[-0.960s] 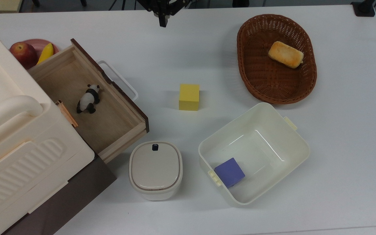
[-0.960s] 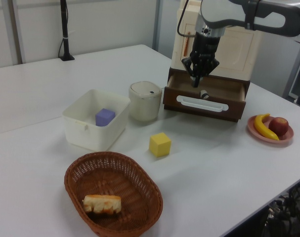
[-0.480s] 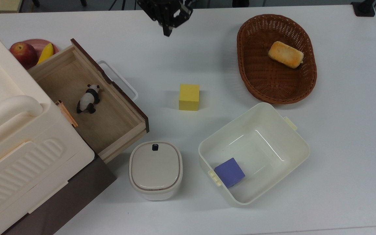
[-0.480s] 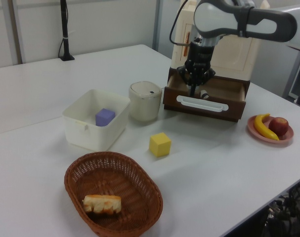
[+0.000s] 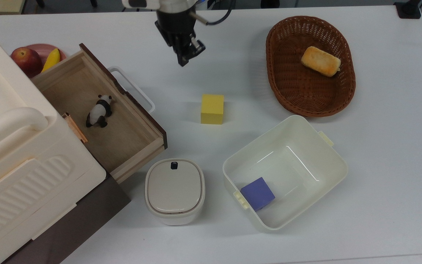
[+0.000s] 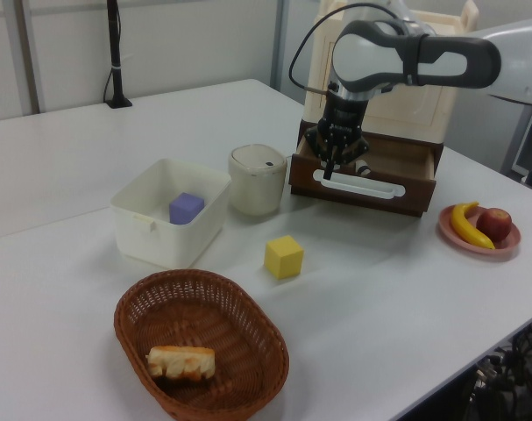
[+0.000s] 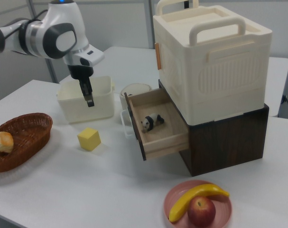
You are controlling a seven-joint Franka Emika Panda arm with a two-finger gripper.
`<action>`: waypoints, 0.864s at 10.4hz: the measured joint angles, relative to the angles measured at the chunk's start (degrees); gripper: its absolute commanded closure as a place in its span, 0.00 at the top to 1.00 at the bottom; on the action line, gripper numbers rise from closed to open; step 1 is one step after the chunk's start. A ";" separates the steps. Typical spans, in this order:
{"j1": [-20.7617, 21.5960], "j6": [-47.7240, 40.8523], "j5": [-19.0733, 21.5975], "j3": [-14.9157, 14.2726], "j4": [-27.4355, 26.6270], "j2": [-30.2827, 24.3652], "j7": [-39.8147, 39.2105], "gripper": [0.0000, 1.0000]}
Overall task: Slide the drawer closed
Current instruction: 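Move the gripper down to the front panel of the open wooden drawer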
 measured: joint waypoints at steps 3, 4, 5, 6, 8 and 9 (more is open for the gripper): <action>-2.37 1.50 0.00 -0.47 -0.24 3.01 1.09 0.00; -3.61 3.41 0.00 -0.57 -0.43 4.62 1.09 0.00; -5.07 5.26 -0.01 -0.64 -0.50 6.96 1.09 0.00; -5.99 6.44 -0.16 -0.66 -0.49 8.25 1.09 0.00; -7.25 7.55 -0.41 -0.67 -0.45 9.10 1.09 0.00; -7.25 7.55 -0.52 -0.64 -0.44 9.10 1.09 0.00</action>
